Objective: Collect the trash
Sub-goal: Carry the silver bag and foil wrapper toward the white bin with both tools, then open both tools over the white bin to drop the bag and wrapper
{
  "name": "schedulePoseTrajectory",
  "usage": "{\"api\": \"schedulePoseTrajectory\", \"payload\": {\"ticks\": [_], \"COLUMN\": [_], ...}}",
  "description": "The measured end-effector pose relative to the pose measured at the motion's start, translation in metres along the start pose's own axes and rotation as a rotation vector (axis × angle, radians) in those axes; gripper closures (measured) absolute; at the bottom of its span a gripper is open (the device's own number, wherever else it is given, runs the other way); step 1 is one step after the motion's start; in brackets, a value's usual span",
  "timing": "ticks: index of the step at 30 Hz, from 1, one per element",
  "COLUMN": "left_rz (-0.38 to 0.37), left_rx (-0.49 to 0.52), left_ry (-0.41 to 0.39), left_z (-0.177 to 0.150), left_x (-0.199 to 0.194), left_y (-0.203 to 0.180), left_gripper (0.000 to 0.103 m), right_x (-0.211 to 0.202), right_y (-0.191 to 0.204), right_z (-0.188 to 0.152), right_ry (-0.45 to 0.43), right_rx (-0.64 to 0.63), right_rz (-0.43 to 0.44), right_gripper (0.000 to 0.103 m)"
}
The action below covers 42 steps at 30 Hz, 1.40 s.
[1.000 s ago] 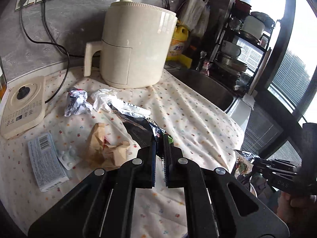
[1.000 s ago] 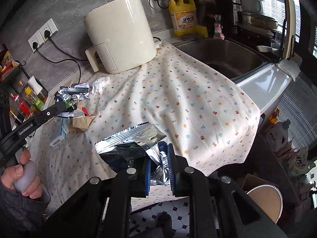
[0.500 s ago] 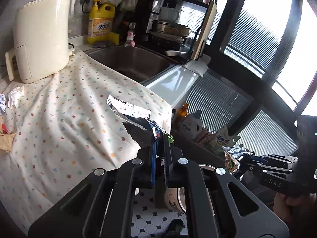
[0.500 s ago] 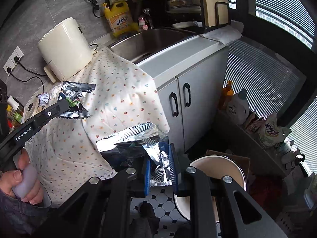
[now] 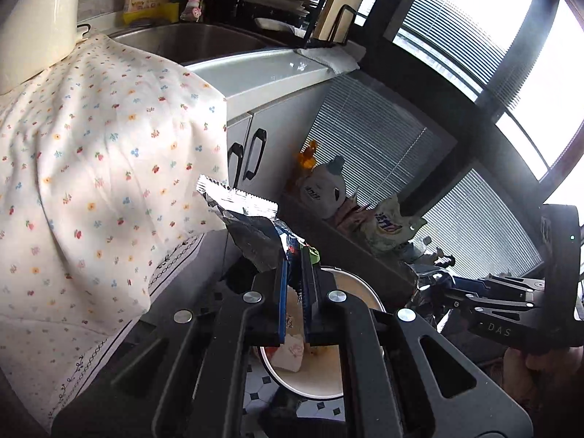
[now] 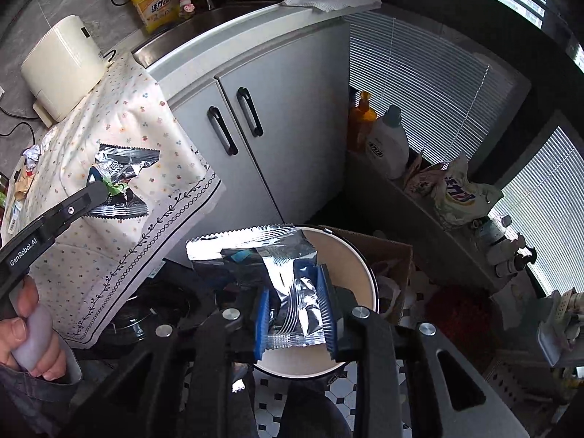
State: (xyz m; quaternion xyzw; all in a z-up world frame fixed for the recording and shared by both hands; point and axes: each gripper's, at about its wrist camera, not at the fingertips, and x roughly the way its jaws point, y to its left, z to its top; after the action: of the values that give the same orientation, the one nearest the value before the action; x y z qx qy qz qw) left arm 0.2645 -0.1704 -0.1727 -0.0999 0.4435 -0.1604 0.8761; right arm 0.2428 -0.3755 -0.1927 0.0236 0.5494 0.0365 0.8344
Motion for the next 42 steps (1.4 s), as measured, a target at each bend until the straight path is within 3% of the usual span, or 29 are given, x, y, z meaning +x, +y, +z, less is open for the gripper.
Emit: {"api": "schedulePoseTrajectory", "payload": {"ticks": [2,4,11,18,20,23,24,31,42], "left_rz": [0.001,-0.003,-0.034,-0.117,-0.153,-0.174,-0.181,-0.135,-0.008], "left_rx": [-0.015,-0.029,-0.045,0.024,0.008,-0.012,-0.010,0.028,0.020], "left_ry": [0.027,0.056,0.155,0.258,0.280,0.291,0.280,0.251,0.118], "left_z": [-0.011,-0.023,-0.057,-0.069,-0.071,-0.069,-0.068,-0.045,-0.013], "left_x": [0.014,0.027,0.068,0.110,0.118,0.123,0.120,0.097,0.018], "left_y": [-0.001,-0.002,-0.014,-0.045,-0.048,-0.049,-0.049,-0.037,0.015], "left_gripper": [0.096,0.096,0.096,0.095,0.086,0.045,0.042,0.031,0.018], "right_x": [0.013,0.026,0.041,0.028,0.026,0.023,0.022,0.012,-0.013], "right_y": [-0.002,-0.006,-0.033,-0.064,-0.072,-0.079,-0.081,-0.063,0.010], "right_z": [-0.005,-0.010,-0.030,-0.043,-0.046,-0.050,-0.051,-0.041,-0.002], "right_ry": [0.030,0.064,0.122,0.114,0.117,0.119,0.120,0.094,0.005], "right_rx": [-0.021,-0.030,-0.012,0.056,0.076,0.109,0.116,0.120,0.040], "right_rz": [-0.006,-0.007,-0.038,-0.097,-0.112,-0.133,-0.137,-0.102,-0.051], "right_gripper": [0.060,0.056,0.047,0.038,0.037,0.033,0.032,0.024,0.012]}}
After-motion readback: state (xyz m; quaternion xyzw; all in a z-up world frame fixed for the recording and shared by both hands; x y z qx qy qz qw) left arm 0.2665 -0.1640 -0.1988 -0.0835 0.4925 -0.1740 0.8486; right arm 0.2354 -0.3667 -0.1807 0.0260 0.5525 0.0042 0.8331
